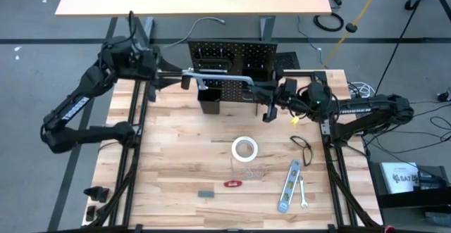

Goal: Hang tools onto peg board
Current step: Hang the gray hacksaw on the black peg board

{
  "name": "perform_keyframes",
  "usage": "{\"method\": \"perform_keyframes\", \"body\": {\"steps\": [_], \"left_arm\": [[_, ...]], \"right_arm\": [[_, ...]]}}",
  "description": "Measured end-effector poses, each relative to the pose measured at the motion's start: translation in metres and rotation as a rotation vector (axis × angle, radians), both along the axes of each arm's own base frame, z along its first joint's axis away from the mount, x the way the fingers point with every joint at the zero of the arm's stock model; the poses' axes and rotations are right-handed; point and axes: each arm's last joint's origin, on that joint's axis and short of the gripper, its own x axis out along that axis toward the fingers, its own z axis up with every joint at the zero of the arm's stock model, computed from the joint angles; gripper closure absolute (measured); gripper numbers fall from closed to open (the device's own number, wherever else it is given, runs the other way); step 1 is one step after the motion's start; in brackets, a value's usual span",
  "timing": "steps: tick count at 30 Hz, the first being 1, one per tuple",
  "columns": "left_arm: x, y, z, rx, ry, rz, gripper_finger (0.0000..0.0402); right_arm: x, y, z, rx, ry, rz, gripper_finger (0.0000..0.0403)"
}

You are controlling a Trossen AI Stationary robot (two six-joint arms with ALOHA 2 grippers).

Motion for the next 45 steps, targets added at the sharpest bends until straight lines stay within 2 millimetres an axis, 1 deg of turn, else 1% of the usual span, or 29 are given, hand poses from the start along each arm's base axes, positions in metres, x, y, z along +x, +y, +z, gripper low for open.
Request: {"method": "perform_keyframes", "body": {"steps": [3,6,9,12,17,19,22,26,35,41,43,45], "left_arm": [[-0.001,0.01,-0.009,-0.064,-0.056,-0.079,0.0223],[-0.001,0.018,-0.019,-0.078,-0.058,-0.079,0.0223],[0.002,0.023,-0.029,-0.116,-0.062,-0.123,0.0223],[0.002,0.024,-0.028,-0.089,-0.084,-0.125,0.0223],[0.006,0.028,-0.028,-0.106,-0.096,-0.146,0.0225],[0.007,0.029,-0.027,-0.113,-0.103,-0.157,0.0231],[0.008,0.031,-0.029,-0.124,-0.097,-0.159,0.0259],[0.007,0.03,-0.028,-0.1,-0.103,-0.16,0.033],[0.008,0.032,-0.025,-0.07,-0.117,-0.13,0.0332],[0.007,0.032,-0.017,-0.035,-0.137,-0.093,0.0332],[0.007,0.032,-0.015,-0.029,-0.14,-0.091,0.0332],[0.007,0.032,-0.014,-0.026,-0.144,-0.09,0.0332]], "right_arm": [[0.003,-0.004,-0.002,-0.002,-0.004,-0.007,0.0388],[0.004,-0.008,-0.003,-0.007,-0.016,-0.009,0.0388],[0.005,-0.014,-0.004,0.002,-0.017,-0.018,0.0388],[0.007,-0.021,-0.007,0.019,-0.009,-0.026,0.0388],[0.013,-0.03,-0.013,0.036,-0.016,-0.018,0.0388],[0.016,-0.031,-0.014,0.031,-0.033,-0.017,0.0388],[0.018,-0.033,-0.016,0.022,-0.04,-0.008,0.0388],[0.018,-0.033,-0.016,0.005,-0.042,-0.014,0.0388],[0.017,-0.038,-0.017,-0.014,-0.023,-0.045,0.0388],[0.016,-0.042,-0.016,-0.016,-0.025,-0.064,0.0388],[0.016,-0.043,-0.016,-0.012,-0.024,-0.071,0.0376],[0.016,-0.045,-0.017,0.006,-0.021,-0.087,0.0352]]}}
